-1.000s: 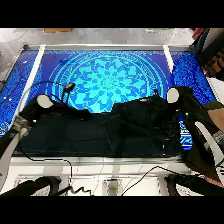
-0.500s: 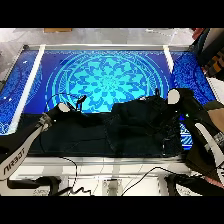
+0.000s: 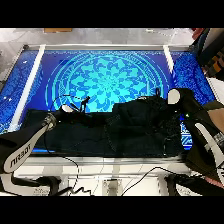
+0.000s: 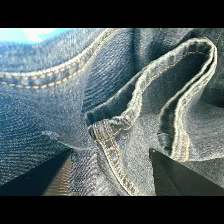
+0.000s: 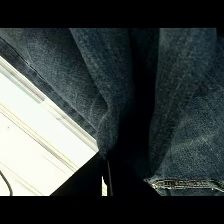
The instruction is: Fold the clothes and pants, and hang the long-sleeved shirts on hangers.
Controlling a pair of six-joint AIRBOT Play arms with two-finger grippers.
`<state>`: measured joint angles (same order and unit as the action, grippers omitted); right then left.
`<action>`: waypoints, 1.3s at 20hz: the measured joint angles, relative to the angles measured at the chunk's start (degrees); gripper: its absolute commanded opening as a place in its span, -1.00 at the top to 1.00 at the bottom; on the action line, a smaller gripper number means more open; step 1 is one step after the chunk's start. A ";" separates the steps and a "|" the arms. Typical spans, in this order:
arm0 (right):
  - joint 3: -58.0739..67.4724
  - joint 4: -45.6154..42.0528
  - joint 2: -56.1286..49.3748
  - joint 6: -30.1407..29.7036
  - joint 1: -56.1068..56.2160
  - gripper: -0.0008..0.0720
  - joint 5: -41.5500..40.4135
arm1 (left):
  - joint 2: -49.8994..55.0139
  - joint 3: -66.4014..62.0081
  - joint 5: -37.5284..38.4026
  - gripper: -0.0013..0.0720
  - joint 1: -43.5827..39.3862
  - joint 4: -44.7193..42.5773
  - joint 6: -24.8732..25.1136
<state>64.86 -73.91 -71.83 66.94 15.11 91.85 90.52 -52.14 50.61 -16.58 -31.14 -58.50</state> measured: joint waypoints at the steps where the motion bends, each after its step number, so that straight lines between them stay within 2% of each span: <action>1: 0.00 0.02 0.00 0.02 0.00 0.92 0.07 | 0.00 0.00 0.04 -0.67 -0.04 -0.04 0.11; 2: 0.00 0.04 0.00 0.02 0.00 0.92 0.22 | -0.02 0.00 0.24 -0.79 0.20 -0.33 0.24; 3: 0.00 0.07 0.00 0.04 0.00 0.92 0.28 | -0.17 -0.02 0.68 -0.81 0.63 -0.85 0.26; 9: 0.00 0.28 0.00 0.07 0.00 0.92 0.50 | -1.99 -0.02 4.04 -0.81 8.11 -7.30 0.37; 13: 0.00 0.24 0.00 0.07 0.00 0.92 0.57 | -3.13 -0.02 5.33 -0.81 11.21 -5.99 0.66; 19: 0.00 0.22 0.00 0.07 0.00 0.92 0.59 | -3.76 -0.24 6.62 -0.81 7.78 -0.57 2.95; 26: 0.00 0.20 0.00 0.07 0.00 0.92 0.37 | -3.76 -0.28 3.06 -0.80 4.48 -1.90 3.48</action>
<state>64.86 -73.71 -71.83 67.00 15.11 92.23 86.76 -52.42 53.67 -12.10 -33.04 -55.02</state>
